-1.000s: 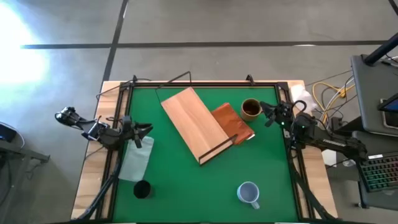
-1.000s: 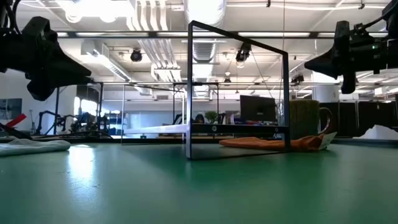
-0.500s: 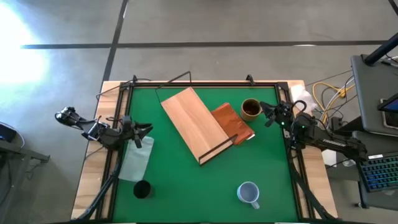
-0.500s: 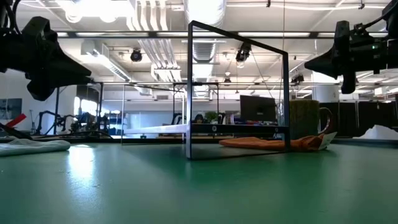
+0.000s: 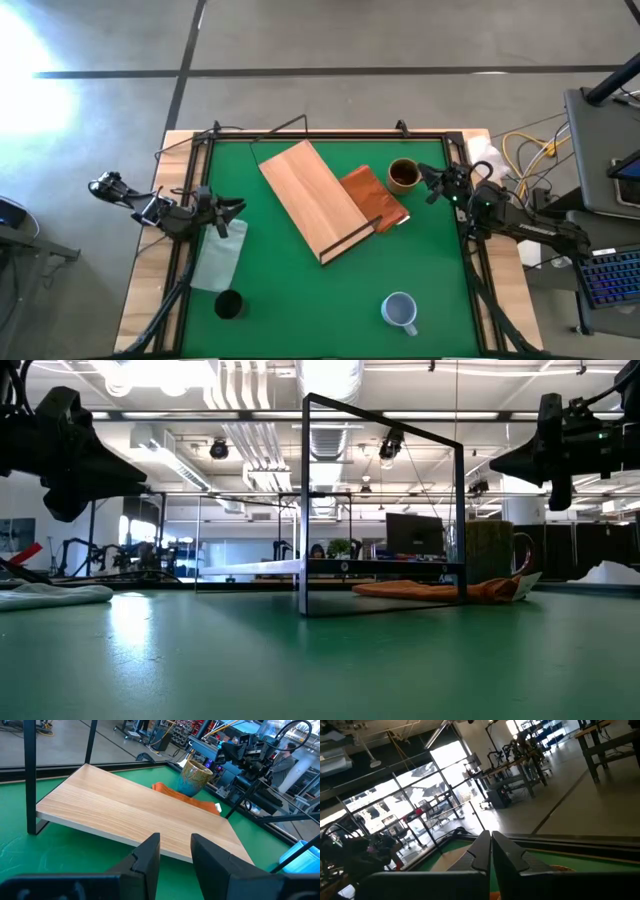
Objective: Stack small to large cups/mugs on shelf
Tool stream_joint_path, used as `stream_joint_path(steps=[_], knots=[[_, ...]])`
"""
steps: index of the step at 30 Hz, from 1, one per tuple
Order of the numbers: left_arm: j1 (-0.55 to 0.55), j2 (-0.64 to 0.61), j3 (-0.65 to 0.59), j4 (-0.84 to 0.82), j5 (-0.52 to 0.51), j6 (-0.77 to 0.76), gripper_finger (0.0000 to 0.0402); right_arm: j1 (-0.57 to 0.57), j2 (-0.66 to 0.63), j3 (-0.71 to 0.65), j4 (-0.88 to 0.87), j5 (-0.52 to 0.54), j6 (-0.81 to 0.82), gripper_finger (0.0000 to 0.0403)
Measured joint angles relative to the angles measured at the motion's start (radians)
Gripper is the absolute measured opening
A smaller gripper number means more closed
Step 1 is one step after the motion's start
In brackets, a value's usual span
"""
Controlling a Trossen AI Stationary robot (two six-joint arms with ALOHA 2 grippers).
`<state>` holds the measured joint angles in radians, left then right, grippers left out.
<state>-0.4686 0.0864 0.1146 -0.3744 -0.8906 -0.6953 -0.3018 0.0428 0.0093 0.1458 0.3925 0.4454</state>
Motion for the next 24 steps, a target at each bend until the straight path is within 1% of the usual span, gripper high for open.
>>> stream_joint_path(steps=[5,6,8,12,14,16,19,21,24], knots=[[0.000,0.000,0.000,0.000,0.000,0.000,0.0096,0.000,0.000,0.000,0.000,0.000,0.006,0.0009],[0.000,0.000,0.000,0.000,0.000,0.000,0.0096,0.000,0.000,0.000,0.002,-0.002,0.038,0.0009],[0.000,0.000,0.000,0.000,0.000,0.000,0.0096,0.000,0.000,0.000,0.002,-0.009,0.172,0.0009],[0.000,0.000,0.000,0.000,0.000,0.000,0.0096,0.000,0.000,0.001,0.033,-0.010,0.542,0.0009],[0.000,0.000,0.000,0.000,0.000,0.000,0.0096,0.000,0.000,0.002,0.034,-0.022,0.621,0.0009],[0.000,0.000,0.000,0.000,0.000,0.000,0.0096,0.000,0.000,0.002,0.056,-0.057,0.660,0.0009],[0.000,0.000,0.000,0.000,0.000,0.000,0.0096,0.000,0.000,0.002,0.123,-0.155,0.705,0.0009],[0.000,0.000,0.000,0.000,0.000,0.000,0.0096,0.000,0.000,0.002,0.166,-0.196,0.658,0.0009],[0.000,0.000,0.000,0.000,0.000,0.000,0.0096,0.000,-0.008,0.001,0.256,-0.209,0.634,0.0009]])
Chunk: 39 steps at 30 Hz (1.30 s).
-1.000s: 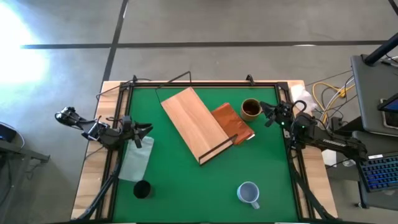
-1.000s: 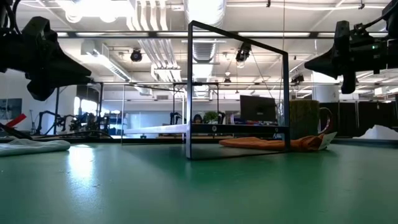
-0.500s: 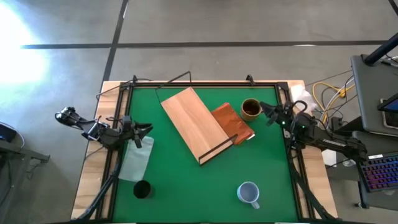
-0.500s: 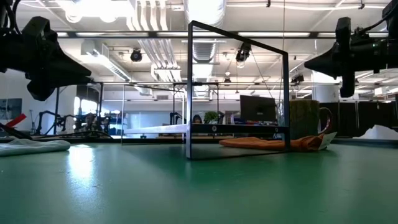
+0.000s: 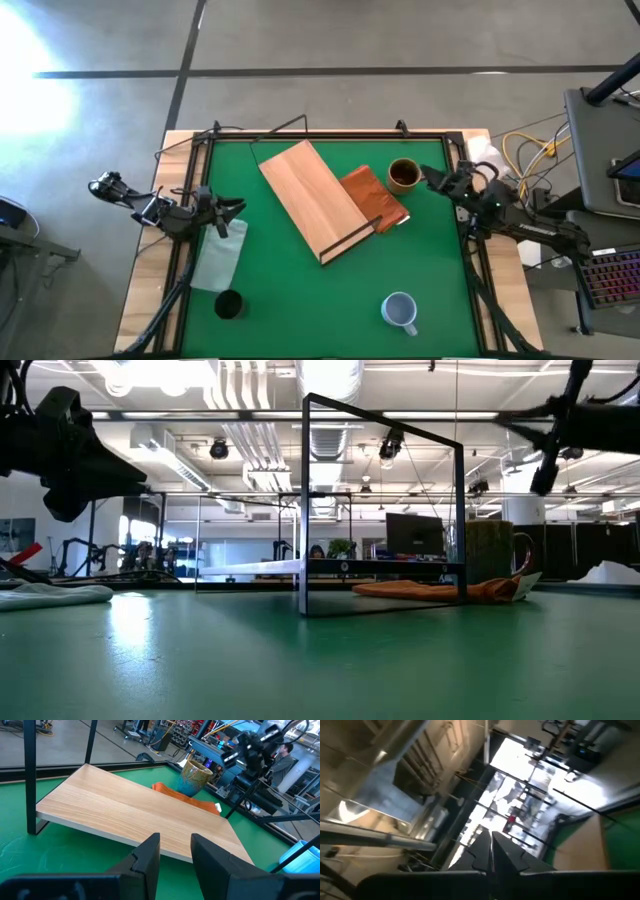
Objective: Stack small to large cups/mugs on shelf
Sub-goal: Put the blue mug on the shelf
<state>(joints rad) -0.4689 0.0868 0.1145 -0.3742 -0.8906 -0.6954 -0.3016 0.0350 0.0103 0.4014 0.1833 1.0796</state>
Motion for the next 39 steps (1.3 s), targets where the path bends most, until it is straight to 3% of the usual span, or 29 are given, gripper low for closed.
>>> stream_joint_path(steps=[4,10,12,15,17,19,24,28,35,39], knots=[[0.000,0.000,0.000,0.000,0.000,0.000,0.0096,0.000,0.000,0.000,0.194,0.088,0.032,0.0009],[0.000,0.000,0.000,0.000,0.000,0.000,0.0096,0.000,0.028,0.009,0.534,0.252,-0.161,0.0009],[0.000,0.000,0.000,0.000,0.000,0.000,0.0096,0.000,0.052,0.064,0.572,0.197,-0.195,0.0009],[0.000,0.000,0.000,0.000,0.000,0.000,0.0096,0.000,0.127,0.205,0.511,-0.064,-0.331,0.0009],[0.000,0.000,0.000,0.001,0.000,0.000,0.0096,0.000,0.191,0.327,0.362,-0.177,-0.359,0.0009],[0.000,0.001,0.000,0.001,0.000,0.000,0.0096,0.000,0.249,0.479,0.102,-0.235,-0.375,0.0012],[0.000,0.001,-0.001,0.007,0.000,0.000,0.0096,0.005,0.468,0.902,-0.855,-0.322,-0.373,0.0036],[0.000,0.001,-0.001,0.007,0.000,0.000,0.0096,0.024,0.665,1.181,-1.348,-0.383,-0.380,0.0058],[0.000,0.000,-0.001,0.007,0.000,0.000,0.0096,0.135,0.914,1.576,-1.956,-0.403,-0.283,0.0081],[0.000,0.000,-0.001,0.008,0.000,0.000,0.0096,0.344,0.961,1.603,-1.907,-0.389,-0.044,0.0082]])
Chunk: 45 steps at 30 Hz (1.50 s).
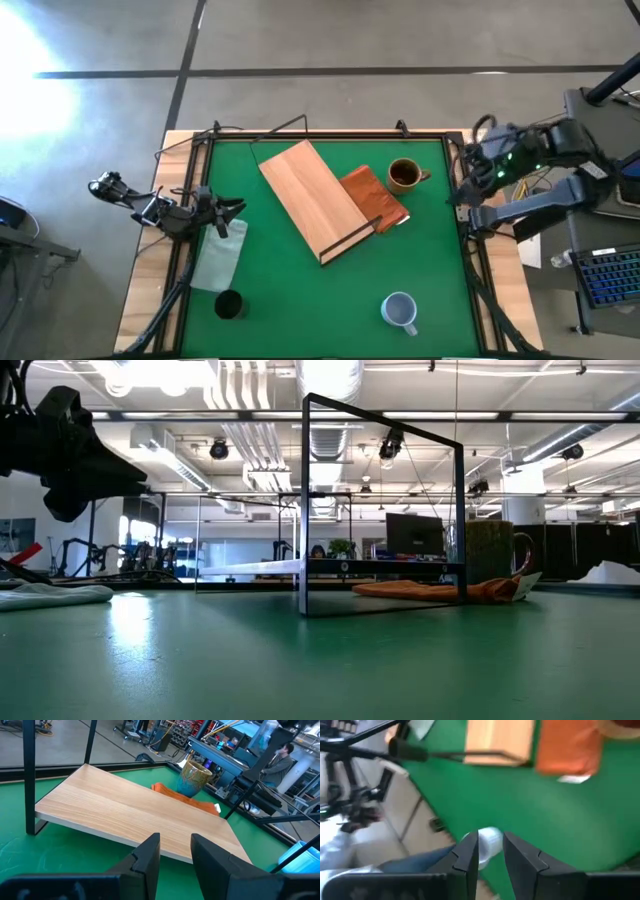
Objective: Stack small to large cups/mugs on shelf
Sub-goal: Put the blue mug on the shelf
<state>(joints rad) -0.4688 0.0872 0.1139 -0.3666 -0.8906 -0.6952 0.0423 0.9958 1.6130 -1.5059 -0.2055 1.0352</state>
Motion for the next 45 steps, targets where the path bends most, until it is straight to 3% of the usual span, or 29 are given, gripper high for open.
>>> stream_joint_path(steps=[6,12,18,22,29,41,45], knots=[[0.000,0.003,0.000,0.000,0.000,0.082,0.0096,0.467,0.187,-0.047,-0.033,0.101,0.242,0.0082],[0.000,0.004,0.000,0.003,0.000,0.237,0.0096,0.687,0.364,-0.079,-0.035,0.321,0.427,0.0082],[0.000,0.004,-0.001,0.011,0.000,0.264,0.0096,0.706,0.502,-0.158,0.100,0.306,0.453,0.0100],[0.000,0.004,-0.001,0.012,0.000,0.264,0.0096,0.706,0.576,-0.195,0.265,0.281,0.407,0.0137],[0.000,0.004,-0.001,0.013,0.000,0.262,0.0096,0.706,0.644,-0.258,0.352,0.254,0.407,0.0197],[0.000,0.004,-0.001,0.015,0.000,0.262,0.0096,0.706,0.687,-0.455,0.546,0.244,0.450,0.0203],[0.000,0.004,-0.001,0.015,0.000,0.262,0.0096,0.697,0.689,-0.524,0.653,0.200,0.454,0.0185]])
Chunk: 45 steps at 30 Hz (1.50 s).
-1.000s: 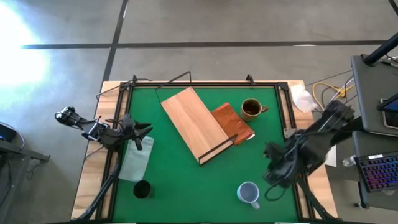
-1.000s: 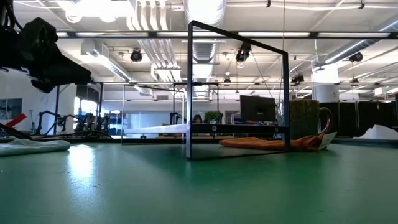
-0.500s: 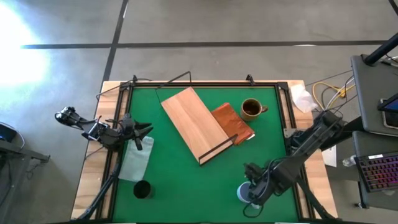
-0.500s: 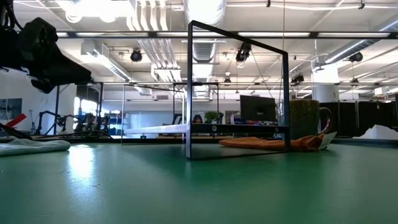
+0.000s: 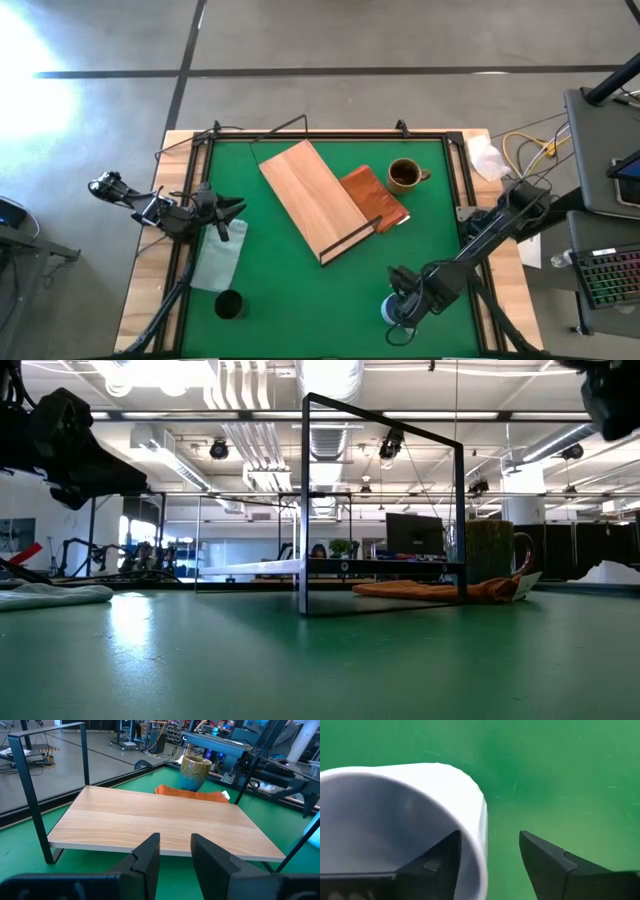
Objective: Stack small to large cups/mugs on shelf
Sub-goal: Put the blue mug on the shelf
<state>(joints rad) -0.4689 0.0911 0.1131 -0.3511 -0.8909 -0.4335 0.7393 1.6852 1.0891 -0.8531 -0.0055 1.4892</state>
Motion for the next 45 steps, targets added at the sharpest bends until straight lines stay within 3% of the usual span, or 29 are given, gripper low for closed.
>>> stream_joint_path(steps=[3,8,13,21,26,30,36,42,45], knots=[[0.000,0.000,0.000,0.000,0.000,0.000,0.0096,-0.016,-0.008,-0.023,-0.001,0.001,-0.017,0.0144],[0.000,0.001,0.000,0.001,0.000,0.000,0.0096,-0.082,-0.048,-0.030,-0.006,-0.033,-0.195,0.0026],[0.000,0.000,0.000,0.002,0.000,0.000,0.0096,-0.199,-0.112,0.042,-0.067,-0.077,-0.388,0.0012],[0.000,0.000,0.000,0.003,0.000,0.000,0.0096,-0.418,-0.259,0.316,-0.218,-0.106,-0.590,0.0010],[0.000,0.000,0.000,0.003,0.000,0.000,0.0096,-0.523,-0.274,0.523,-0.216,0.030,-0.660,0.0010],[0.000,0.000,0.000,0.003,0.000,0.000,0.0096,-0.660,-0.175,0.682,-0.231,0.107,-0.868,0.0009],[0.000,0.001,0.000,0.003,0.000,0.000,0.0096,-0.840,0.096,0.936,-0.342,0.022,-1.326,0.0009],[0.000,0.000,0.000,0.003,0.000,0.000,0.0096,-0.873,0.356,1.211,-0.632,0.000,-1.746,0.0009],[0.000,0.000,-0.001,0.003,0.000,0.000,0.0096,-0.854,0.437,1.265,-0.706,0.001,-1.870,0.0009]])
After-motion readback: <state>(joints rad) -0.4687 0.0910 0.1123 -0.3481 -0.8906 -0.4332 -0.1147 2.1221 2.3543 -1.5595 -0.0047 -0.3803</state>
